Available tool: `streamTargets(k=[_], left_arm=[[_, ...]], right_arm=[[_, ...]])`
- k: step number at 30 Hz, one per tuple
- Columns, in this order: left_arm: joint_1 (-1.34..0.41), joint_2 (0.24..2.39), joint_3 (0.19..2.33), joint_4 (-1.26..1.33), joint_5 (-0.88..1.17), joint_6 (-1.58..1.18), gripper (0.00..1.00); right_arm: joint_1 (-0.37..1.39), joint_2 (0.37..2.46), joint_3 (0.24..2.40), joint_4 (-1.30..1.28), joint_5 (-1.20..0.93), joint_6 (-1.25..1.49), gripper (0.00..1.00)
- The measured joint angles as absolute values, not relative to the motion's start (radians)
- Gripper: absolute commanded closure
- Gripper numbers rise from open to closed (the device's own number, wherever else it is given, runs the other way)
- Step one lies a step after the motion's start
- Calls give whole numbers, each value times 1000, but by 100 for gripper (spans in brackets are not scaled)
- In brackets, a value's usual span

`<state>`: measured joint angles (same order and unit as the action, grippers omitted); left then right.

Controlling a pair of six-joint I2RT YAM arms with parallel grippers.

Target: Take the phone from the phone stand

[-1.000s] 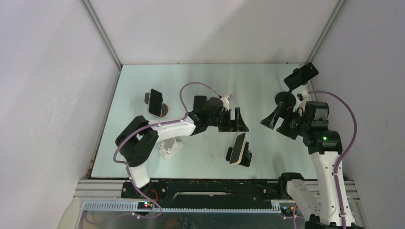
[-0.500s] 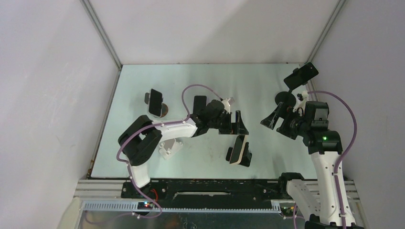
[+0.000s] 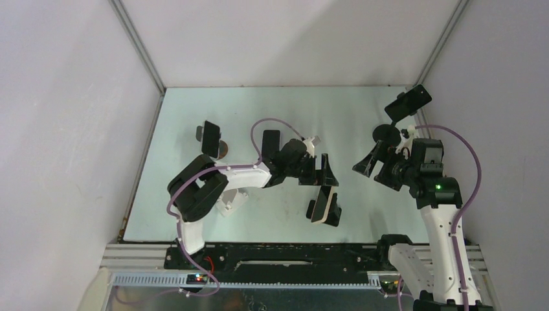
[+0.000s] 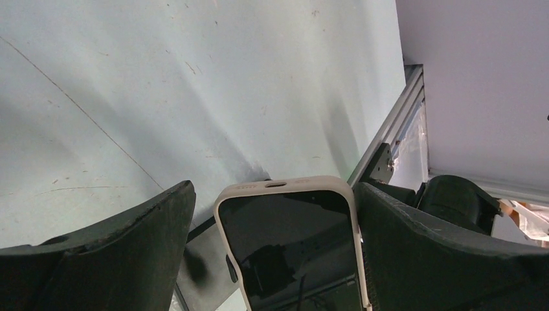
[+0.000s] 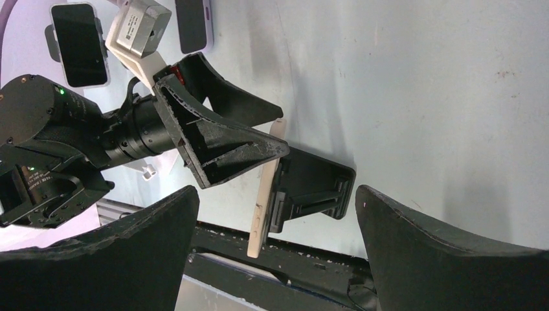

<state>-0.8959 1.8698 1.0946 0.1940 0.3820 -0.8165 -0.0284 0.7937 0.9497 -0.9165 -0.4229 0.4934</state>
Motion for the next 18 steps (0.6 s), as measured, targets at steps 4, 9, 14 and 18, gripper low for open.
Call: streamTargets(k=[4,9,14,18], left_arm=[[-899,1876,1092,205,395,-823,0],[-906,1876,1079,219,406,-833,0],[-909,1877,1056,250,427,-866,0],[-910,1880,1038,283,447,-899,0]], right_arm=[[-28,796,949,-914,-423,493,7],[-28,796,949,-913,-422,493,7],[-28,796,949,-912,-423,496,7],[-28,797,949,-908,-423,499,7]])
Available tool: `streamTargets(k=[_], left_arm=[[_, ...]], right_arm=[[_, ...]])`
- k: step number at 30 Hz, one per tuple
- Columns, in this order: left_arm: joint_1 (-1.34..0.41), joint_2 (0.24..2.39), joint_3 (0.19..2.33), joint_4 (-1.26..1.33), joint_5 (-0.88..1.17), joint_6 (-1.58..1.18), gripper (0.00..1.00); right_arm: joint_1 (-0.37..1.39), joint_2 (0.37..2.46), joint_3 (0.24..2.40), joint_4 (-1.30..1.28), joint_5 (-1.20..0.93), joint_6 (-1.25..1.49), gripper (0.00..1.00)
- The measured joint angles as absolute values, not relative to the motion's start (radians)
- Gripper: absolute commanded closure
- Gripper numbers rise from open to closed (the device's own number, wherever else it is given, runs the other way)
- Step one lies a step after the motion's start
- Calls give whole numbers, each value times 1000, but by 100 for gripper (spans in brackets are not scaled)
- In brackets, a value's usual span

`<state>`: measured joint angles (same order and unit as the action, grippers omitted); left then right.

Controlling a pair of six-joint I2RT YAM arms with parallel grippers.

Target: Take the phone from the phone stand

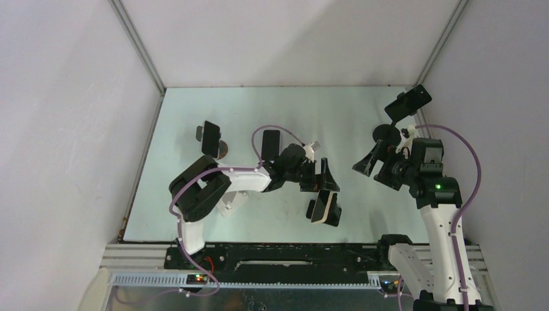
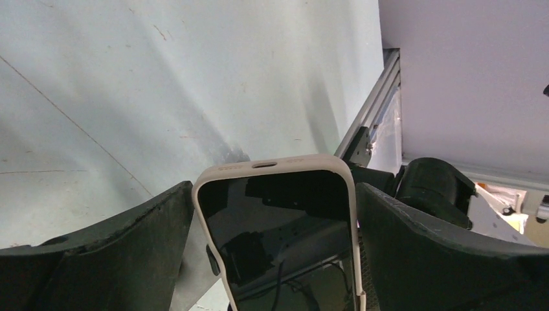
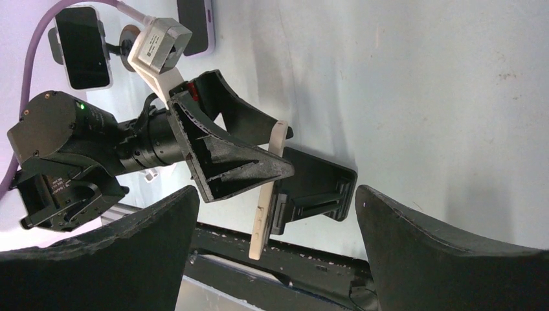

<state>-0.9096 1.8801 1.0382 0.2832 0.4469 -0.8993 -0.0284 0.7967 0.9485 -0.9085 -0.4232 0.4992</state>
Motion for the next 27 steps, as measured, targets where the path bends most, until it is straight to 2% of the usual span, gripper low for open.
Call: streamTargets(k=[12,16,23,27], left_arm=[[-910,1885,1036,320,474,-918,9],[-910,1885,1036,321,475,-919,15],[-910,1888,1036,331,482,-933,36],[-910,1888,1039,323,482,-932,54]], right_arm=[[-28,803,949,-903,-424,506,7],[-28,803,949,-903,-424,506,7],[-28,803,949,-903,-424,506,7],[-28,803,949,-903,-424,506,7]])
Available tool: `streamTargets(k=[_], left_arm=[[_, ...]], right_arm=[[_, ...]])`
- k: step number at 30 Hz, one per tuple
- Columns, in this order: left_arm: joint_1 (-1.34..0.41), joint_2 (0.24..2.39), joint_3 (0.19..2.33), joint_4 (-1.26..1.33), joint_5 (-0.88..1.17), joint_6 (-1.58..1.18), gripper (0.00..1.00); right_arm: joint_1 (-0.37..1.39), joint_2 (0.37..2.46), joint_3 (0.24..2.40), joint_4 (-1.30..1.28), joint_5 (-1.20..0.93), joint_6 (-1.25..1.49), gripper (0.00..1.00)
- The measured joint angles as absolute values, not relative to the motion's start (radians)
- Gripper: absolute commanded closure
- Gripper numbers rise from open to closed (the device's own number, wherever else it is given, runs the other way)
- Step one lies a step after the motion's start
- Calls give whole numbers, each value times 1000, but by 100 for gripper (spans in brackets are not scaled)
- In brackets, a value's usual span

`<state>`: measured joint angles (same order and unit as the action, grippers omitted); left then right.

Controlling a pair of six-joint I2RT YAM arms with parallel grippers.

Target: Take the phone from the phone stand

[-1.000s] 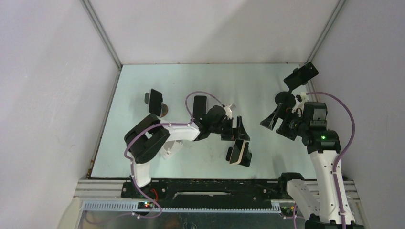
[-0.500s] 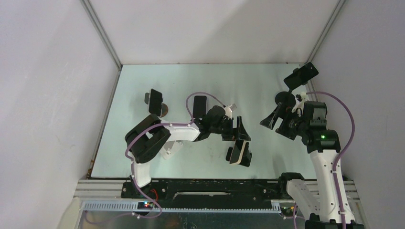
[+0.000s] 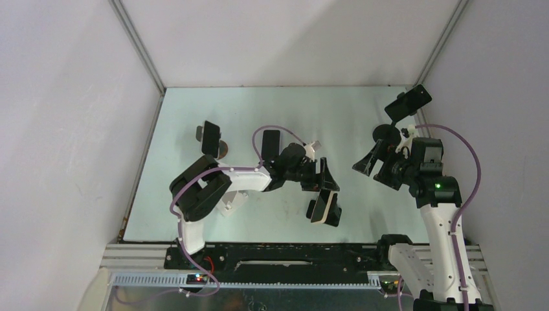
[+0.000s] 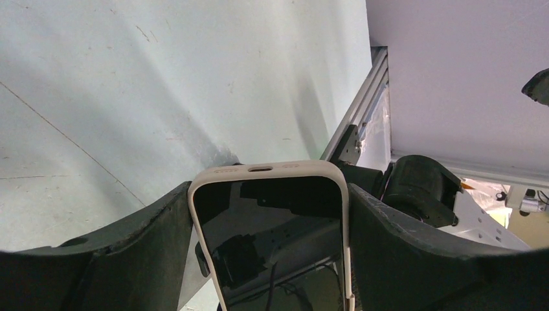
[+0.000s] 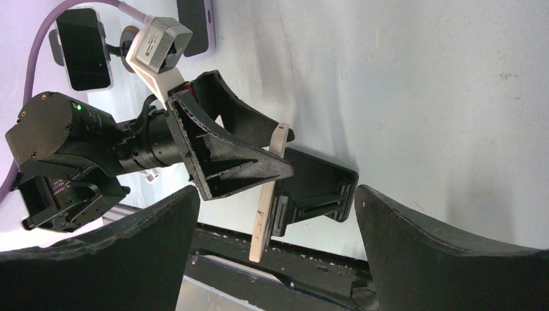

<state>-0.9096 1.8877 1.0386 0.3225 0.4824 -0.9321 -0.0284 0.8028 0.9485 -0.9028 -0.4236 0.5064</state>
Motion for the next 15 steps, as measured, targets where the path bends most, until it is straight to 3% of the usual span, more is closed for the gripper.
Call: streamTargets(k=[6,11,15], left_arm=[[-910,1887,1071,255,482,-914,72],[-910,1881,1093,200,483,-899,97],[-910,1881,1141,130,483,-876,100]], right_arm=[[-28,803,949,-902,-424,506,8],[-28,802,949,-902,-423,506,8],[-28,797,948,-897,-423,509,8]])
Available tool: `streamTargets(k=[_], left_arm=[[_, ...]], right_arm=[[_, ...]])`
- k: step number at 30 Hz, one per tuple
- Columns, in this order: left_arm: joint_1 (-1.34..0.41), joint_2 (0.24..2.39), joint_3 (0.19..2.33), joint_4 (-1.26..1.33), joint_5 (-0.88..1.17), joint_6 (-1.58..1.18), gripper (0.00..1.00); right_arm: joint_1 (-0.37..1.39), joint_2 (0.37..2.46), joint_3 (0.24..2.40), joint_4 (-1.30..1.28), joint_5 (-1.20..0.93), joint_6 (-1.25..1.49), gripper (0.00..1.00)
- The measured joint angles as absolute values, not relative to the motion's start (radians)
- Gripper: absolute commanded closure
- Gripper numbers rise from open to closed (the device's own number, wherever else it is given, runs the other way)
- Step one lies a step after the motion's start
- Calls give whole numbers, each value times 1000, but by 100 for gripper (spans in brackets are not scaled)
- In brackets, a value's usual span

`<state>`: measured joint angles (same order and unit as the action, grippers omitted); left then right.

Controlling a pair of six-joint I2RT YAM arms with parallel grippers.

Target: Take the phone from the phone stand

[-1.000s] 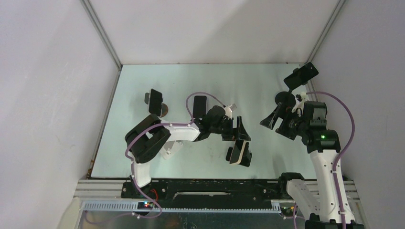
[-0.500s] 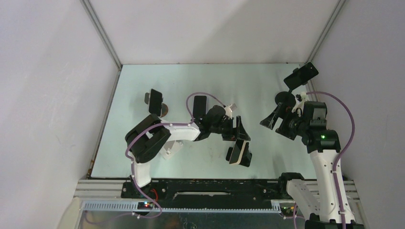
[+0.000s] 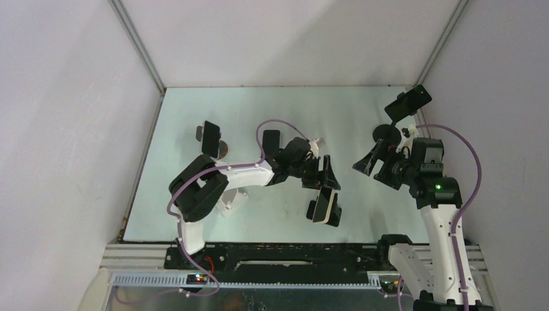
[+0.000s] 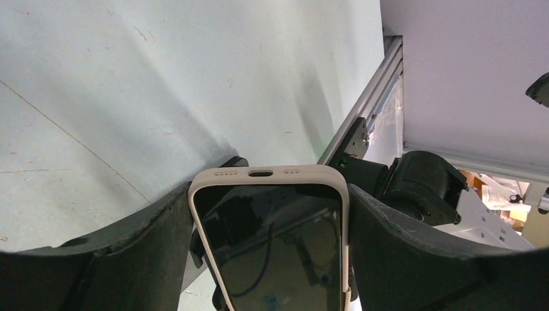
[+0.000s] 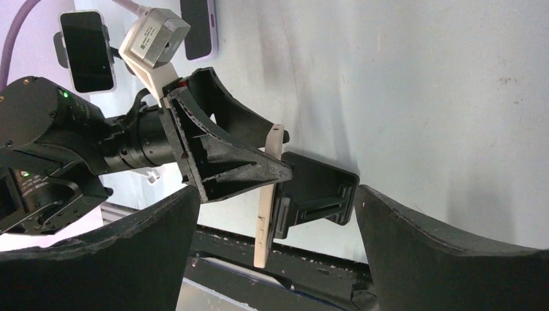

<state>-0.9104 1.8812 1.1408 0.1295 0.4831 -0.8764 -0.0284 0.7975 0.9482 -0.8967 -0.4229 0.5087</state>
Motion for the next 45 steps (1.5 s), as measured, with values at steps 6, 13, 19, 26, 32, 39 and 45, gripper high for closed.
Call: streamTargets(k=[6,13,19,26,32,39,45], left_arm=[[-911,1844,1191,27,477,-831,100],[-907,1797,1227,-19,471,-804,100],[-887,1797,1232,-47,451,-795,100],[-840,1789,1232,-94,405,-767,100],[-801,1745,1230,-94,401,-751,100],[-761,1717,1223,-80,413,-728,100],[-741,1707,1203,-79,414,-715,100]], right_arm=[[-28,782,948,-892,-418,516,8],[-28,770,947,-887,-414,525,8],[-28,747,947,-887,-413,536,8],[-28,733,947,-887,-403,539,8],[-28,735,947,-887,-403,542,8],[-28,735,947,-887,-398,543,8],[-28,735,947,-888,-395,542,9]])
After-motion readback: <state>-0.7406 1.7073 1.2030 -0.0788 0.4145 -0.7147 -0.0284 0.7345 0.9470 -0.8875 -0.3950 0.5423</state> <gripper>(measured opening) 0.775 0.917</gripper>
